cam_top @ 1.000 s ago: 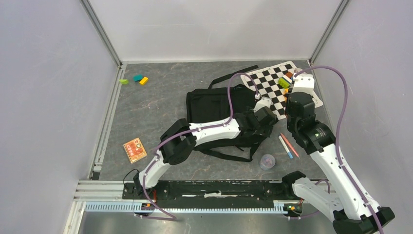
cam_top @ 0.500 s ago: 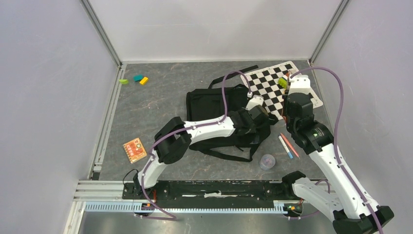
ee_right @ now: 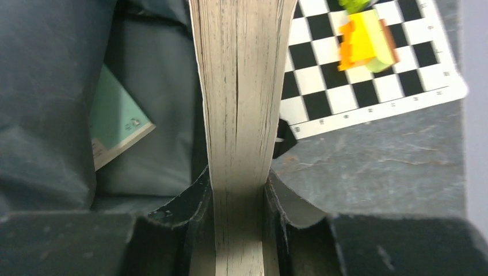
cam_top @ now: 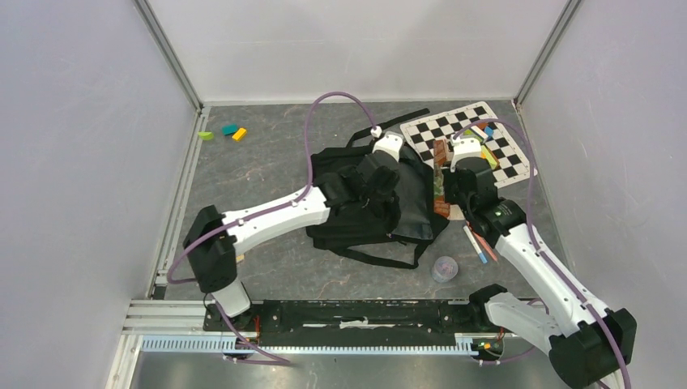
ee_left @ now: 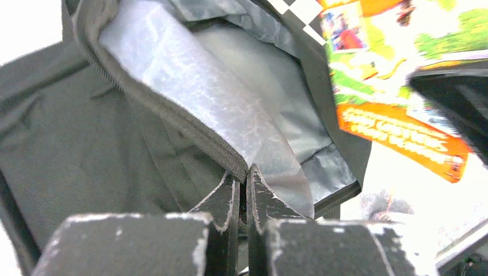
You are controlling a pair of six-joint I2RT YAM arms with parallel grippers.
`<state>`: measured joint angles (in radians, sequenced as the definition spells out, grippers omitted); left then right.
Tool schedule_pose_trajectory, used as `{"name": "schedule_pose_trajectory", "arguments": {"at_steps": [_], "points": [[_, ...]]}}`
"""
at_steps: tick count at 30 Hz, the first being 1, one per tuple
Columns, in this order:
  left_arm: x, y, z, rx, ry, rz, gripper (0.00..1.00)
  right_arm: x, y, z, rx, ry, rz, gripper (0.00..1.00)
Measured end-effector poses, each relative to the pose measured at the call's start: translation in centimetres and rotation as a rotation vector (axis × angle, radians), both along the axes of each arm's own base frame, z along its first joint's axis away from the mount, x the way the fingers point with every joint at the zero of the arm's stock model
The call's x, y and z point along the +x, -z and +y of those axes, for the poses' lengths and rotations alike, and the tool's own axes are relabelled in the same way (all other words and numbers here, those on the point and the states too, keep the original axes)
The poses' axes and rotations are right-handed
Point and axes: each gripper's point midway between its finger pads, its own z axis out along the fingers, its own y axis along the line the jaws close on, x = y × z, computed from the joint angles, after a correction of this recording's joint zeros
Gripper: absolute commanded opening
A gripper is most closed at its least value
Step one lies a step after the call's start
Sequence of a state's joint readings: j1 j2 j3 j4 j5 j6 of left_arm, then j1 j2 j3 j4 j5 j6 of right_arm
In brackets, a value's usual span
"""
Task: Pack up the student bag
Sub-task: Place the book in the student bag.
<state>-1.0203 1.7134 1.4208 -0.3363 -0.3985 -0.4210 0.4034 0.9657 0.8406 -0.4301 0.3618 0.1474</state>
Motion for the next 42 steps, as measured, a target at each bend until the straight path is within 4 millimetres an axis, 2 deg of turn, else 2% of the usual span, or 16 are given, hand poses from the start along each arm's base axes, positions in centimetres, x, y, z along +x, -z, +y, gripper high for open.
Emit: {"name": "schedule_pose_trajectory", "arguments": {"at_steps": [3,5,10,13,15,19,27,33,37,42], "points": [[-0.3,-2.3,0.6,-0.008,0.039,-0.045,0.02,0.0,1.1,1.5,0.06,-0.046,0.025,0.0],[-0.6,-2.9,1.0,-0.004,0.064,-0.063,0.02,0.0,1.5,2.6,0.118,-0.075,0.028,0.0],[-1.8,-2.4,2.1,0.019,0.135,-0.083,0.02,-0.3,2.5,6.1,0.298,-0.168,0.04,0.0],[-2.7,-2.1,2.7,0.015,0.18,-0.095,0.02,-1.2,4.4,7.8,0.404,-0.207,0.083,0.0],[-3.4,-2.5,3.1,-0.001,0.209,-0.111,0.02,-1.8,5.6,8.5,0.457,-0.216,0.119,0.0],[-3.9,-3.6,3.3,-0.024,0.242,-0.137,0.02,-2.4,6.2,9.8,0.569,-0.222,0.14,0.0],[-4.1,-3.9,3.2,-0.022,0.267,-0.15,0.02,-2.6,3.9,10.4,0.675,-0.219,0.088,0.0],[-4.6,-4.3,4.0,-0.034,0.269,-0.163,0.02,-2.2,2.3,10.5,0.736,-0.202,0.041,0.0],[-4.9,-4.8,3.8,-0.063,0.287,-0.174,0.02,-1.4,2.7,11.6,0.792,-0.208,0.064,0.0],[-5.2,-4.9,3.4,-0.082,0.308,-0.174,0.02,-1.5,5.2,12.4,0.835,-0.19,0.114,0.0]]}}
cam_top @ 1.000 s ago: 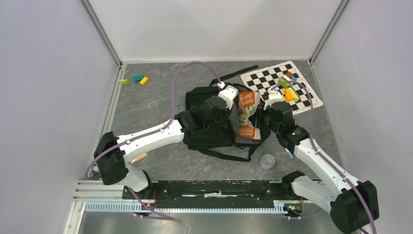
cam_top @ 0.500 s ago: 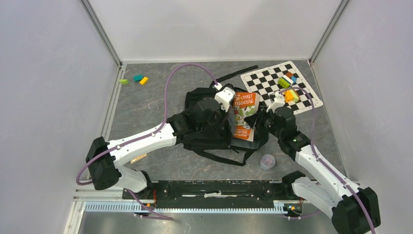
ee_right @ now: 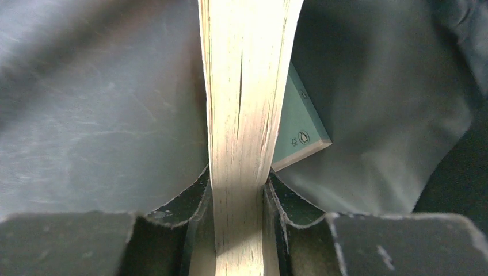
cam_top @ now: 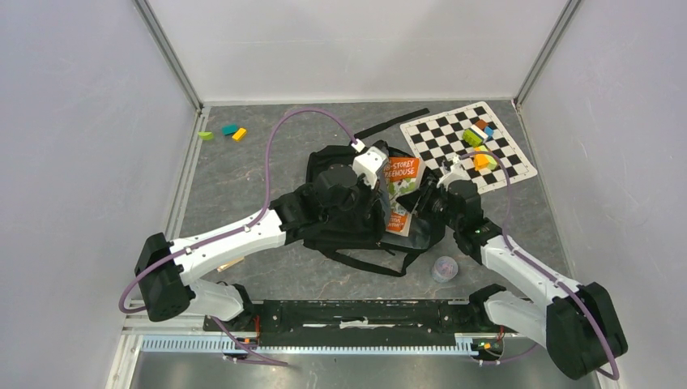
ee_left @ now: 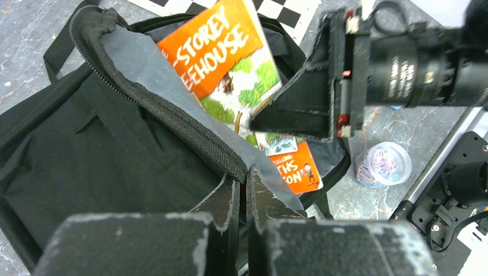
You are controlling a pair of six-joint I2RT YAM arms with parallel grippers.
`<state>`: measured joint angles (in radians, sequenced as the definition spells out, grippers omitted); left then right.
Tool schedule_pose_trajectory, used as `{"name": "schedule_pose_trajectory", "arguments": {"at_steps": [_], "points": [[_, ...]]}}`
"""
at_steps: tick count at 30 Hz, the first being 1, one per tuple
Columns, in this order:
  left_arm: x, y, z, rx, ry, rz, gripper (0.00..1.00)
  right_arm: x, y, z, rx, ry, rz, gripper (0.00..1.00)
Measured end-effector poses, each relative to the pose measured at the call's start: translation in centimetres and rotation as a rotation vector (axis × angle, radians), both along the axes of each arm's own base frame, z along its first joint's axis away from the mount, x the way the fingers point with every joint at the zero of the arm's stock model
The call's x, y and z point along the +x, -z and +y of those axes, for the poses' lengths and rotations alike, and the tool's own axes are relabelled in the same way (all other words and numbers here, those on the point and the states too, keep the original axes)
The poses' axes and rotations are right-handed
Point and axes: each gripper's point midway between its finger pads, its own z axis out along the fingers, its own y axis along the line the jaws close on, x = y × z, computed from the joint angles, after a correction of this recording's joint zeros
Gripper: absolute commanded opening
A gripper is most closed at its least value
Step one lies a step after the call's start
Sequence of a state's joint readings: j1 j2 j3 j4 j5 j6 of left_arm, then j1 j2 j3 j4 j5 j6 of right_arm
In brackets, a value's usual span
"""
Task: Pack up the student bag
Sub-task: Place the book in the student bag.
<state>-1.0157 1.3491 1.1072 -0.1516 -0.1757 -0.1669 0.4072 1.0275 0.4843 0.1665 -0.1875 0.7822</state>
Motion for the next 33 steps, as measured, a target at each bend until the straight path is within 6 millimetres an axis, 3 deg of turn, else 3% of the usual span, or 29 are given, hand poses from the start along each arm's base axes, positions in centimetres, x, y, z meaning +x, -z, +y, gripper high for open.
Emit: {"name": "schedule_pose_trajectory", "arguments": {"at_steps": [6,13,21,25,33], "points": [[-0.3,-0.3,-0.5,-0.019,0.027,0.002,0.02,-1.0,2.8,1.6,-0.002,-0.035,0.057,0.0],[-0.5,-0.3,-0.8,-0.028,0.045,0.005,0.02,-0.3,4.5,3.1,-0.005,-0.055,0.093,0.0],[-0.8,-0.9,-1.5,-0.061,0.073,0.006,0.02,1.3,5.0,7.7,-0.015,-0.099,0.089,0.06],[-0.9,-1.0,-1.6,-0.07,0.076,0.011,0.02,2.2,5.4,9.8,-0.016,-0.124,0.089,0.23],[-1.1,-0.4,-1.1,-0.071,0.067,0.014,0.02,2.3,5.0,8.6,-0.081,-0.097,0.048,0.6]]}}
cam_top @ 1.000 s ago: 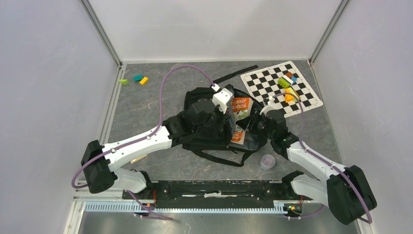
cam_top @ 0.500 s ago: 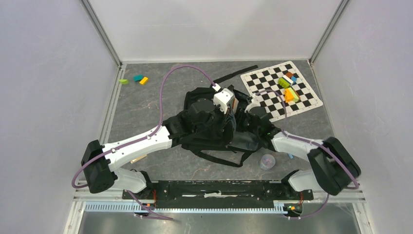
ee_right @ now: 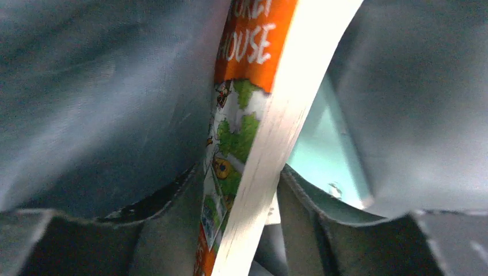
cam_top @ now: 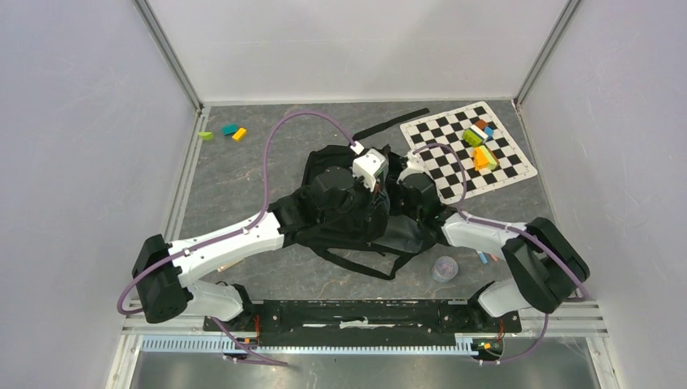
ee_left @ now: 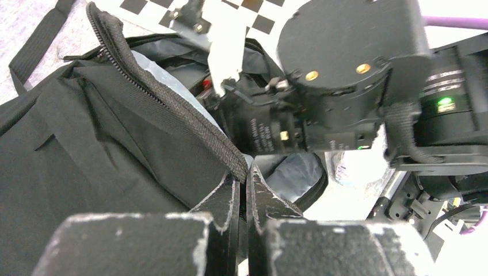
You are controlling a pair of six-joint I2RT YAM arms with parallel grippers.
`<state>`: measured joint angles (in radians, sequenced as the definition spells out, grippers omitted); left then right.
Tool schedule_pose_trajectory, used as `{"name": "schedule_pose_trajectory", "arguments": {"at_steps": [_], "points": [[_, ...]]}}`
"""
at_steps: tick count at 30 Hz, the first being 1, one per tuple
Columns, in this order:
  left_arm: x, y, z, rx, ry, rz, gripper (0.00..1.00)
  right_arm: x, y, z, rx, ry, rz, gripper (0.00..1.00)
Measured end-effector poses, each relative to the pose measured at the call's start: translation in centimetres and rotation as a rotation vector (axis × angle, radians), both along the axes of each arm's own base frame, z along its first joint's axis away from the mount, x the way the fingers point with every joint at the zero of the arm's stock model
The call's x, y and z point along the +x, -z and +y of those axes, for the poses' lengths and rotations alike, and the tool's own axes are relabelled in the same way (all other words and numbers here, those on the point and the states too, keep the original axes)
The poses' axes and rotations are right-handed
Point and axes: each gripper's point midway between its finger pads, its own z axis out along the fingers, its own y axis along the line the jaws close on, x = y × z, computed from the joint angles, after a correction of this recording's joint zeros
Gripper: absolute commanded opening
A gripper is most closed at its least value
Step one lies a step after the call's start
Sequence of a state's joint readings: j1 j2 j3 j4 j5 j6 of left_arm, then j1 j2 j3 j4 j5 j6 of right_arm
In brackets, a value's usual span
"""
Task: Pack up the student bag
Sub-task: Place the book in the student bag.
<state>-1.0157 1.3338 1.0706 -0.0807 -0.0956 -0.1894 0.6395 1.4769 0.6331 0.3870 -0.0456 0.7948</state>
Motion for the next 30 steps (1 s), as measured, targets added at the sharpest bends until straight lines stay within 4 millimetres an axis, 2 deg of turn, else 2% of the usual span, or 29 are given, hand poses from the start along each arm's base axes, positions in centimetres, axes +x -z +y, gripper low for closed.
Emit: {"name": "schedule_pose_trajectory", "arguments": {"at_steps": [3,4,5,9,12,14,16,18,20,21,26,28,30], "points": [[0.0,0.2,0.3,0.003,-0.012,-0.001,0.02,-0.2,-0.4,-1.7,-0.057,0.032,-0.034,0.74],[0.1,0.2,0.5,0.004,-0.023,-0.002,0.02,-0.4,0.0,-2.2,-0.081,0.035,-0.031,0.79],[0.3,0.2,0.7,0.003,-0.036,-0.004,0.02,-0.4,-1.3,-2.8,-0.077,0.05,-0.068,0.82],[0.5,0.1,1.9,0.002,-0.089,-0.012,0.02,-1.2,-4.4,-6.2,-0.107,0.111,-0.156,0.97],[0.6,0.7,2.6,0.018,-0.111,-0.011,0.02,-1.5,-7.5,-8.7,-0.122,0.163,-0.24,0.98],[0.6,1.5,3.0,0.038,-0.123,-0.004,0.02,-1.7,-8.6,-10.5,-0.148,0.188,-0.271,0.98],[0.5,2.3,3.4,0.061,-0.133,0.004,0.13,-1.7,-8.9,-12.5,-0.202,0.218,-0.271,0.98],[0.3,2.7,3.5,0.073,-0.127,0.014,0.37,-1.6,-8.9,-14.0,-0.266,0.244,-0.258,0.98],[-0.1,2.7,3.2,0.062,-0.103,0.029,0.68,-1.7,-8.9,-15.0,-0.328,0.26,-0.247,0.98],[-0.4,2.7,2.8,0.053,-0.084,0.034,0.76,-1.7,-9.0,-15.4,-0.35,0.265,-0.246,0.98],[-2.7,3.2,0.3,0.013,0.018,0.076,0.99,-1.9,-9.3,-16.8,-0.436,0.283,-0.247,0.98],[-3.5,4.3,0.4,0.013,0.018,0.099,1.0,-2.0,-9.3,-17.2,-0.475,0.277,-0.239,0.98],[-3.8,5.8,1.7,0.03,-0.028,0.127,1.0,-1.7,-9.6,-17.5,-0.521,0.274,-0.23,0.98]]}}
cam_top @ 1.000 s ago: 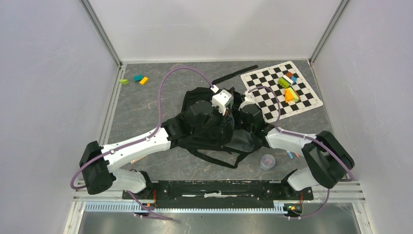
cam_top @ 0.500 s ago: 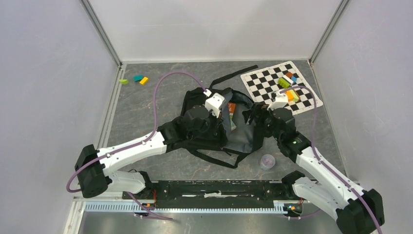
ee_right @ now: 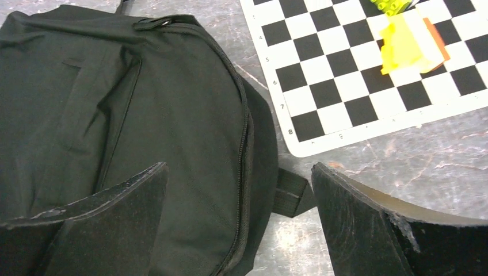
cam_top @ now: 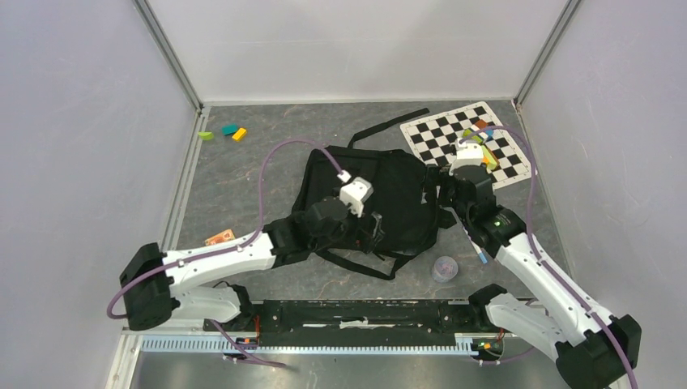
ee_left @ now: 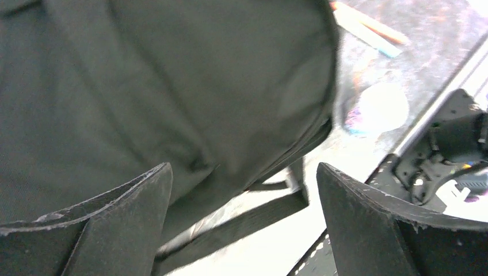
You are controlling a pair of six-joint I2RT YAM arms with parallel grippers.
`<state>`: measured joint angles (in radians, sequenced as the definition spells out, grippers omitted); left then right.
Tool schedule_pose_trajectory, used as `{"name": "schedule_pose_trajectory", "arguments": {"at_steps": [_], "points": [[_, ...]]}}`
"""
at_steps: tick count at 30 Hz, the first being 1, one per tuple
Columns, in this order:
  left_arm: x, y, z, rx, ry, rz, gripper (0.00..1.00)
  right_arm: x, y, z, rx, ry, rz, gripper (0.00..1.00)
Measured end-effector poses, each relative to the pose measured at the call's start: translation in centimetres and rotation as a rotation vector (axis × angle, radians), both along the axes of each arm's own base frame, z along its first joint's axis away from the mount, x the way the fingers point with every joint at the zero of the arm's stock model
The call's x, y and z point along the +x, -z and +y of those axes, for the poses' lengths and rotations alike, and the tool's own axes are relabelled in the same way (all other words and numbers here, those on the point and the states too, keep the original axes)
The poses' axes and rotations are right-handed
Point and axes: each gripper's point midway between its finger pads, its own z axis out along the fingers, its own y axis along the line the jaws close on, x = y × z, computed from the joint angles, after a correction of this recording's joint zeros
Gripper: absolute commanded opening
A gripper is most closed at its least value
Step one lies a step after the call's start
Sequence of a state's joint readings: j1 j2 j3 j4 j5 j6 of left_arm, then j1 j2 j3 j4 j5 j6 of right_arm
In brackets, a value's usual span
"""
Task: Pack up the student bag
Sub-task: Place the book in the student bag, then adjust the student bag at the center of the board.
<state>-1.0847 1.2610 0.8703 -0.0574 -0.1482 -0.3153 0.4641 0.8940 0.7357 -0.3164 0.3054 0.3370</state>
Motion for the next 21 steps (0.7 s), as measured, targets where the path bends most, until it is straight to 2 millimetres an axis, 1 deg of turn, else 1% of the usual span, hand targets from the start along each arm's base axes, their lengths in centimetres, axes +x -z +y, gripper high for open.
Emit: {"name": "schedule_pose_trajectory", "arguments": {"at_steps": [1,2,3,5,8,11,15,18,21], "points": [[0.0,1.0,1.4,0.016,-0.05,0.02,1.0,0.3,-0.3,-0.2,-0.025,0.006,0.004,0.98],[0.0,1.4,2.5,0.022,-0.087,0.034,1.0,0.5,-0.4,-0.3,-0.038,0.008,0.004,0.98],[0.2,1.8,3.7,0.02,-0.137,0.055,1.0,0.6,-0.6,-0.4,-0.056,0.01,0.005,0.98],[0.5,1.8,6.0,-0.019,-0.236,0.101,1.0,0.8,-0.3,-0.6,-0.085,0.005,0.018,0.98],[1.1,1.7,9.4,-0.128,-0.394,0.165,1.0,0.9,0.7,-0.4,-0.119,-0.014,0.05,0.93],[0.5,2.7,11.8,-0.217,-0.504,0.226,1.0,1.2,2.5,0.0,-0.15,-0.044,0.108,0.88],[-0.7,4.7,13.9,-0.256,-0.596,0.305,1.0,1.2,4.4,0.5,-0.173,-0.077,0.167,0.8],[-1.1,5.6,14.6,-0.271,-0.633,0.348,1.0,1.1,5.4,0.7,-0.181,-0.094,0.195,0.74],[-1.4,7.1,14.8,-0.284,-0.659,0.385,1.0,0.8,6.5,0.8,-0.189,-0.106,0.221,0.6]]}}
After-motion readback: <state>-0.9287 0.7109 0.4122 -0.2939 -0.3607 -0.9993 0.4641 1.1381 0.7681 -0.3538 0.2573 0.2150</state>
